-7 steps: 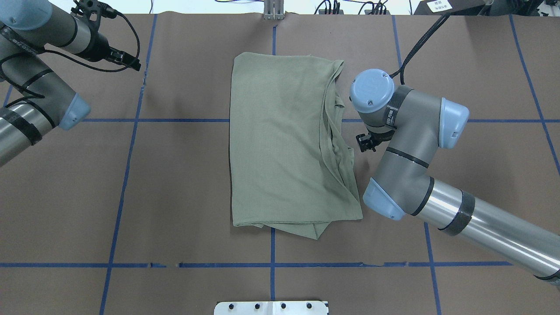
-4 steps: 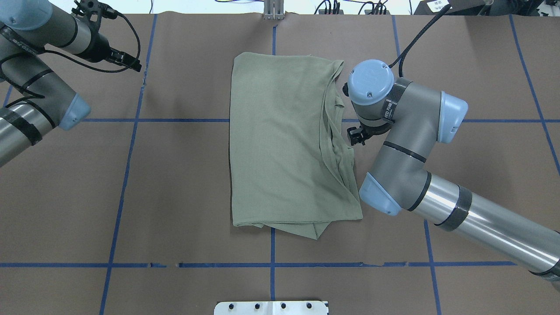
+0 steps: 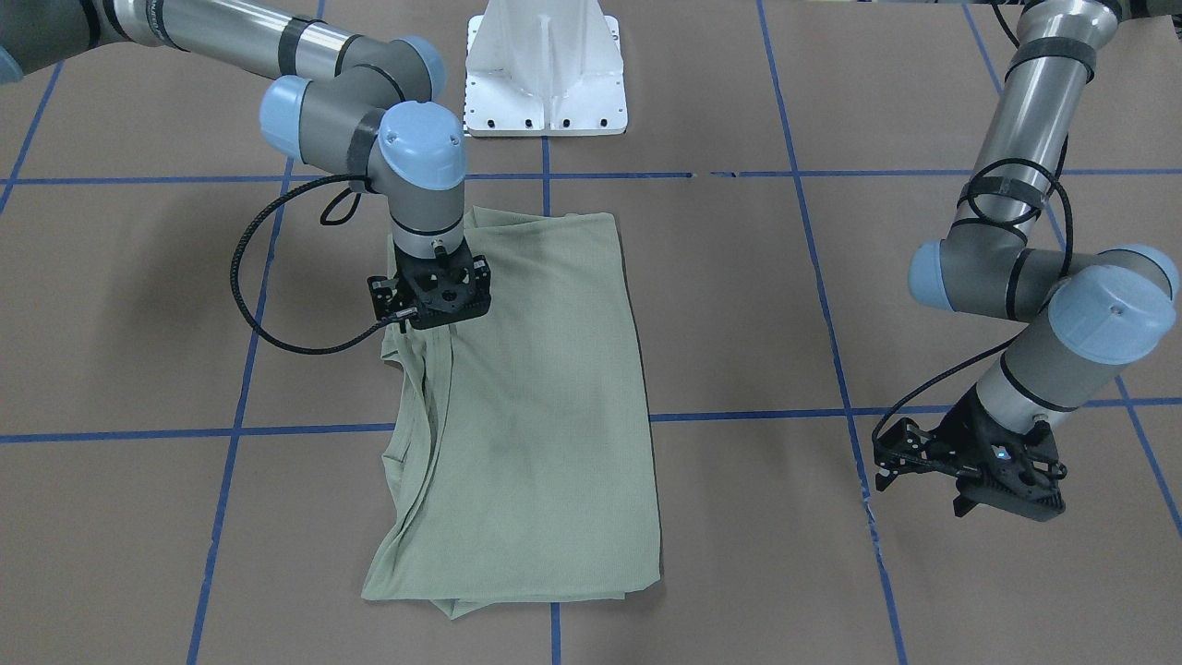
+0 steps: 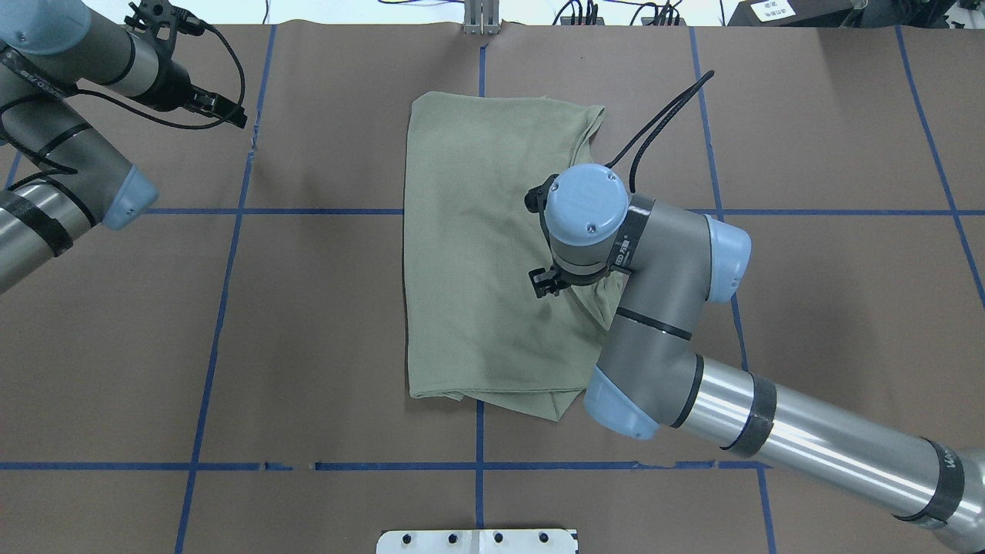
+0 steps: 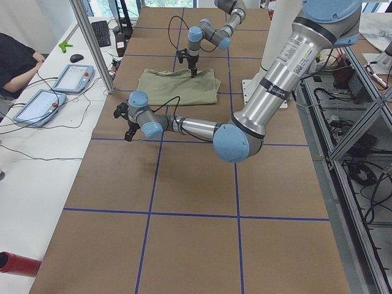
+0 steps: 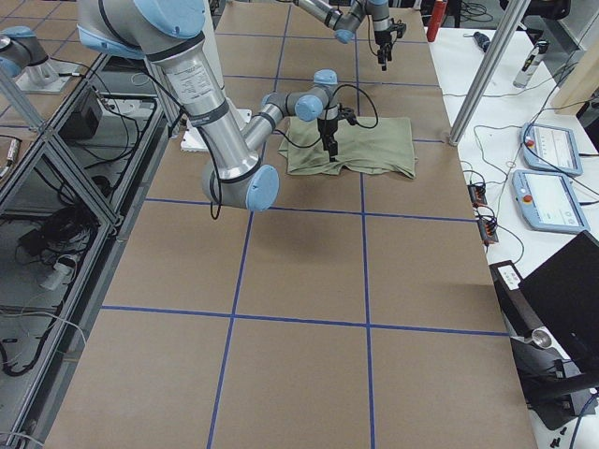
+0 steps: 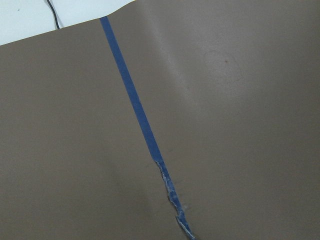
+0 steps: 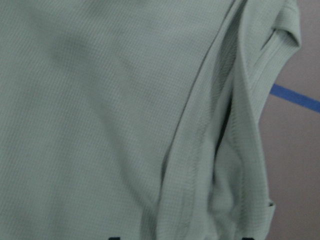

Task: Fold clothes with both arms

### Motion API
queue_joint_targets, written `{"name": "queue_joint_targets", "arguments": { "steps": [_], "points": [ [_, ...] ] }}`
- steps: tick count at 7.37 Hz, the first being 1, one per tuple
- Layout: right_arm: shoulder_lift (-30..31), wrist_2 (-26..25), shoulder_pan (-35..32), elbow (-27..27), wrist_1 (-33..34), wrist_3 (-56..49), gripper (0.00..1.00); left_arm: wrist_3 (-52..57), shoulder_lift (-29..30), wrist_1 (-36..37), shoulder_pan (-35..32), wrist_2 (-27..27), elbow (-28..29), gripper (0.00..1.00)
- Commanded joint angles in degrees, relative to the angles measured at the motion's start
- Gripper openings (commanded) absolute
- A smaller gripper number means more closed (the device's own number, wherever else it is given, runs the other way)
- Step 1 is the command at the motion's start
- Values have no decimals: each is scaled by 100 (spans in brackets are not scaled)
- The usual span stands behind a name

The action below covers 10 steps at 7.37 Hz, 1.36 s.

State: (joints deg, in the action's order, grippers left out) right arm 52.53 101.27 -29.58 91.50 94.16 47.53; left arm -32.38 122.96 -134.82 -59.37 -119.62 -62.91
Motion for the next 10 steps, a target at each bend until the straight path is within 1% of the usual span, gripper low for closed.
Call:
{"name": "queue_joint_targets", "arguments": {
  "steps": [1,3,4,5,7,9,10],
  "points": [
    [-6,-211,338,-10,23,133,73,4,0,0,4,0,7,100],
    [38,-406,365,-71,41,55,37,4,0,0,4,0,7,100],
    [3,-598,356,-62,224,2,32,4,0,0,4,0,7,100],
    [3,-704,313,-45,304,-190,30,4,0,0,13,9,7,100],
    [3,-740,216,16,480,-279,29,-14,-79,-175,56,9,24,100],
    [-15,-723,224,78,489,-271,35,-14,-97,-176,57,9,24,100],
    [11,-731,224,113,489,-271,36,-14,-106,-176,57,9,24,100]
  ]
}}
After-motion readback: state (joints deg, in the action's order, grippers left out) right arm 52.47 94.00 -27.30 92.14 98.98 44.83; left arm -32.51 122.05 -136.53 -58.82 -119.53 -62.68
